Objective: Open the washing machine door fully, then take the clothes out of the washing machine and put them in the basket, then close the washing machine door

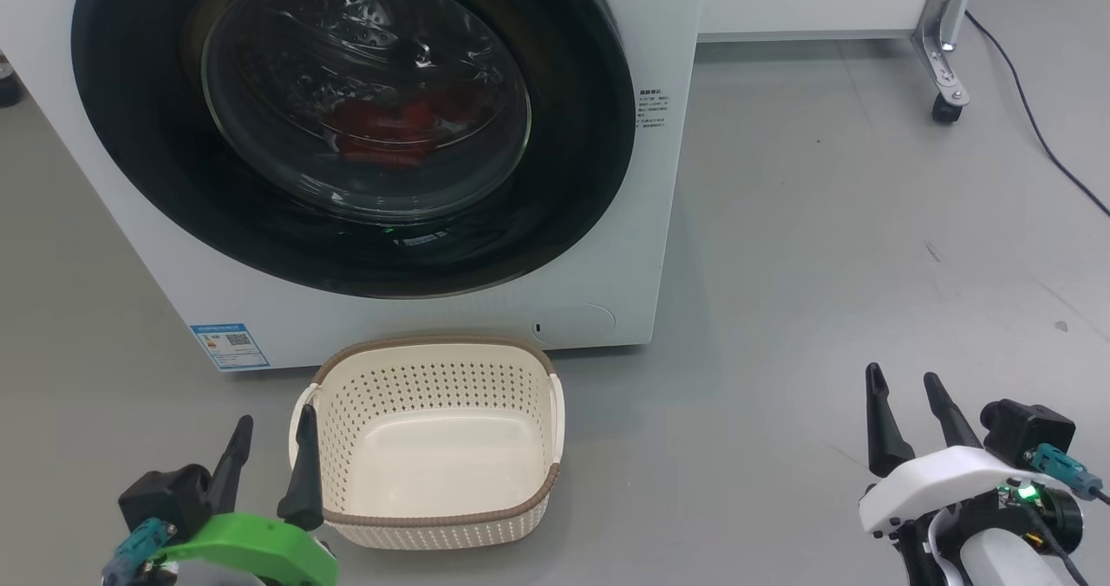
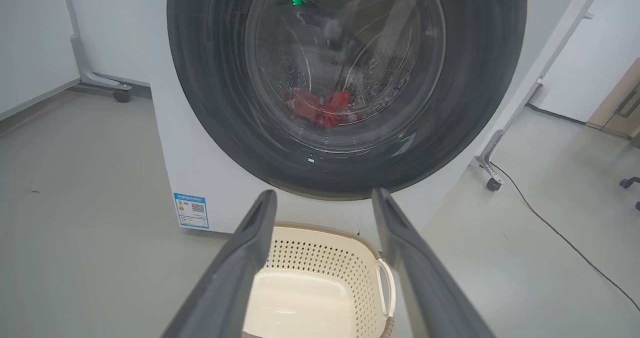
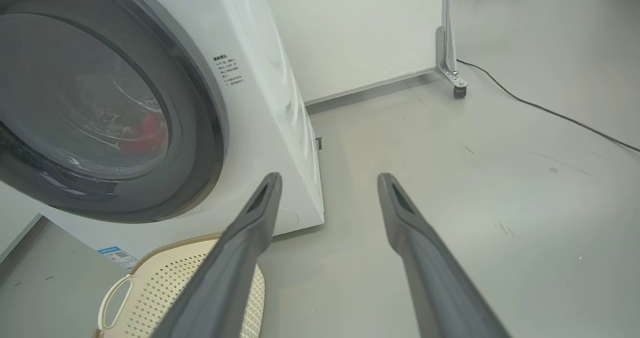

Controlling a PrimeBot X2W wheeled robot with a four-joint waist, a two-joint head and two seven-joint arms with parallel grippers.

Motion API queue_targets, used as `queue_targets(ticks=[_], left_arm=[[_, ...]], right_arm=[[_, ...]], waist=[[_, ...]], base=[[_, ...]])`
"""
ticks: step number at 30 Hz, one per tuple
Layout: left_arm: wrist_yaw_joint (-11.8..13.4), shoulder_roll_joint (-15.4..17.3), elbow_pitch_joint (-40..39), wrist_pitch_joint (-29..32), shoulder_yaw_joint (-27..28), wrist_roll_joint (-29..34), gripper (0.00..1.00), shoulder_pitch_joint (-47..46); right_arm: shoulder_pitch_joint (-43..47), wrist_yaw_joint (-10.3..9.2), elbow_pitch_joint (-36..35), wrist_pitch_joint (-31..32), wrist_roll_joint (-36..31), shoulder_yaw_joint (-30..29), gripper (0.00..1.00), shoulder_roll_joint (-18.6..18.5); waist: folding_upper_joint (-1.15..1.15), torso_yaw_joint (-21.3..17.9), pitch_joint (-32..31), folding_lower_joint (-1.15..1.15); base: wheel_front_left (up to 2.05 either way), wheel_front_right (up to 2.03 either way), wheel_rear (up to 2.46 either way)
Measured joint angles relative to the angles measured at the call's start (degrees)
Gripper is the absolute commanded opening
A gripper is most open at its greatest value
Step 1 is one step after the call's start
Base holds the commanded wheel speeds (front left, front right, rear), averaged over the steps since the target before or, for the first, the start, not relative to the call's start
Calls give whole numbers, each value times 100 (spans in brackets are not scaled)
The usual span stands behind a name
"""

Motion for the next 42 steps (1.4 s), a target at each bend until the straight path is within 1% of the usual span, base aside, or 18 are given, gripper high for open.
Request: queue_targets(ticks=[7, 8, 14, 16, 21, 26, 42], left_arm=[[70, -33, 35, -97, -77, 476, 100, -2], [87, -34, 38, -113, -82, 544, 100, -2], [104, -37, 70, -242, -113, 1076, 100, -7], [145, -38, 73, -249, -122, 1217, 100, -9], [152, -53, 123, -348, -143, 1570, 100, -13], [192, -126, 178, -348, -137, 1603, 100, -15], [201, -169, 316, -348, -65, 1604, 100, -20]], right_arm=[[-29, -34, -1, -109, -489, 124, 100, -4], [-29, -79, -1, -136, -568, 146, 100, -4], [-29, -146, -1, -248, -1087, 246, 100, -16], [-29, -168, -2, -290, -1220, 269, 100, -23], [-30, -178, -3, -352, -1571, 326, 100, -24], [-30, -178, -4, -352, -1663, 308, 100, -24], [-30, -174, 0, -353, -1674, 141, 100, 11]], waist=[[0, 7, -4, 0], [0, 8, -4, 0], [0, 11, -1, 0], [0, 11, 1, 0], [0, 6, 9, 0], [0, 0, 18, 0], [0, 6, 27, 0]], base=[[0, 0, 0], [0, 0, 0], [0, 0, 0], [0, 0, 0], [0, 0, 0], [0, 0, 0], [0, 0, 0]])
